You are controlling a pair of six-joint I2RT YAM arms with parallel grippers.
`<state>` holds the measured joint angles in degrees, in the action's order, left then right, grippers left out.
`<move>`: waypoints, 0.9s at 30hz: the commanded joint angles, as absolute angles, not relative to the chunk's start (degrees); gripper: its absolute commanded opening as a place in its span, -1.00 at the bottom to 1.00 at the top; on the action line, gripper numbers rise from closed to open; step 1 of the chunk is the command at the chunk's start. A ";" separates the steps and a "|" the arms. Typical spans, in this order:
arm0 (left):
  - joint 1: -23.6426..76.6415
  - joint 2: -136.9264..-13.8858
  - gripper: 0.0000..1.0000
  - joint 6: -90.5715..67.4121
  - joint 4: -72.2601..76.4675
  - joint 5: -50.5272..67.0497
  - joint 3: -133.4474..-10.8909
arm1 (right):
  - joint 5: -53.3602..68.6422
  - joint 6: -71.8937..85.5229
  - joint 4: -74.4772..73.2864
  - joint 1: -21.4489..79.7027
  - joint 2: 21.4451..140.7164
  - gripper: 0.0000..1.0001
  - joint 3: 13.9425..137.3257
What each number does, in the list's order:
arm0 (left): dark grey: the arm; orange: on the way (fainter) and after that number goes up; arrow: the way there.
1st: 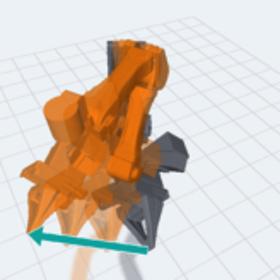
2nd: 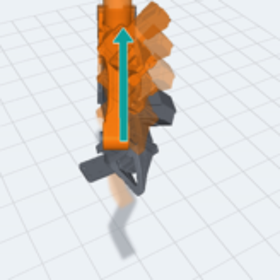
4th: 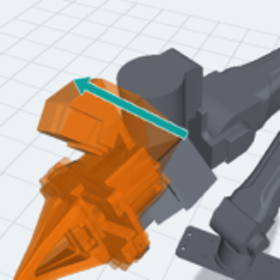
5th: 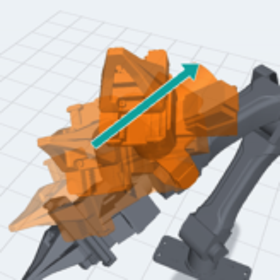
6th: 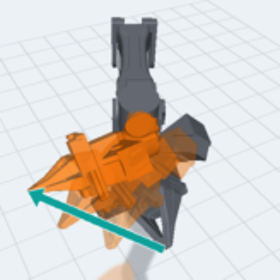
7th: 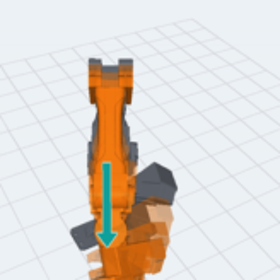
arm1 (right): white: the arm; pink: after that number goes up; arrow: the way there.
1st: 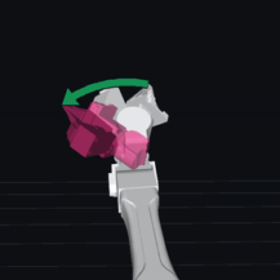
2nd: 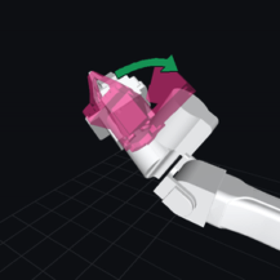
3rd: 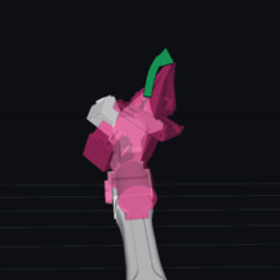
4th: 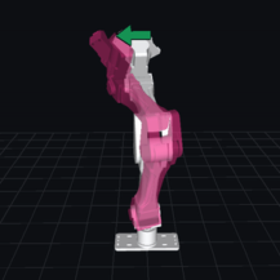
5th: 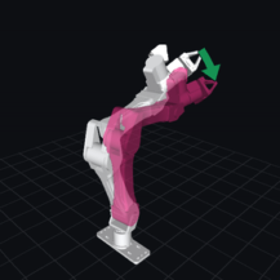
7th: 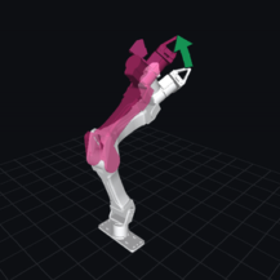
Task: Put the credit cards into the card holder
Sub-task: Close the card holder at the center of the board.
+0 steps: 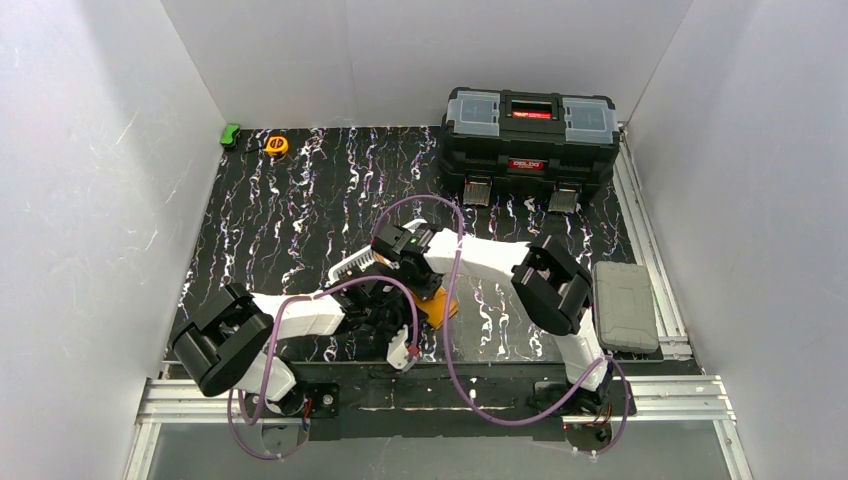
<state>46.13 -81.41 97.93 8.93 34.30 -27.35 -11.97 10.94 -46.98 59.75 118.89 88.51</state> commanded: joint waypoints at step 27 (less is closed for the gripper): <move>43.77 -72.57 -0.75 94.20 2.54 31.33 -24.89 | -3.28 17.06 -32.84 62.00 121.39 -0.06 69.80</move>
<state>44.51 -77.12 97.41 6.52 32.69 -26.20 -17.37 10.52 -39.33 62.13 114.54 81.28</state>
